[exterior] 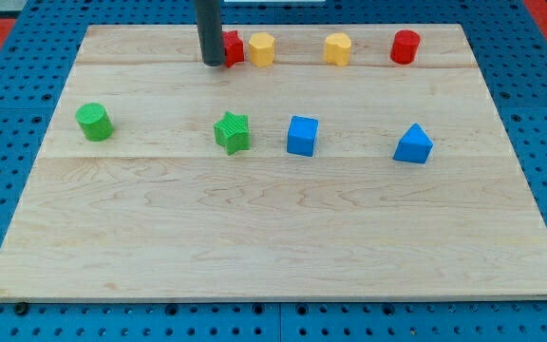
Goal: Slightly move the blue to the left of blue triangle
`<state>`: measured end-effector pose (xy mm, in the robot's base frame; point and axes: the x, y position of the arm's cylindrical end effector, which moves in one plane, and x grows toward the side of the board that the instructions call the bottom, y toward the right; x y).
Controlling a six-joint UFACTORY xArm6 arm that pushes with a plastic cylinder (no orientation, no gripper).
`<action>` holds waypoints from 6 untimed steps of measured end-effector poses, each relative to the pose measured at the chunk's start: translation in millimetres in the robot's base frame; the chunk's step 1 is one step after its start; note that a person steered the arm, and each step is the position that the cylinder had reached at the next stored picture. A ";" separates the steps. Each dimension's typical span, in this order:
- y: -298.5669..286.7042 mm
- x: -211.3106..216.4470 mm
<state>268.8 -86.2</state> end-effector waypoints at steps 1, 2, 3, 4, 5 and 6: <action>16.2 52.9; 64.5 68.9; 92.3 100.8; 91.8 153.7; 69.4 186.2; 29.8 189.5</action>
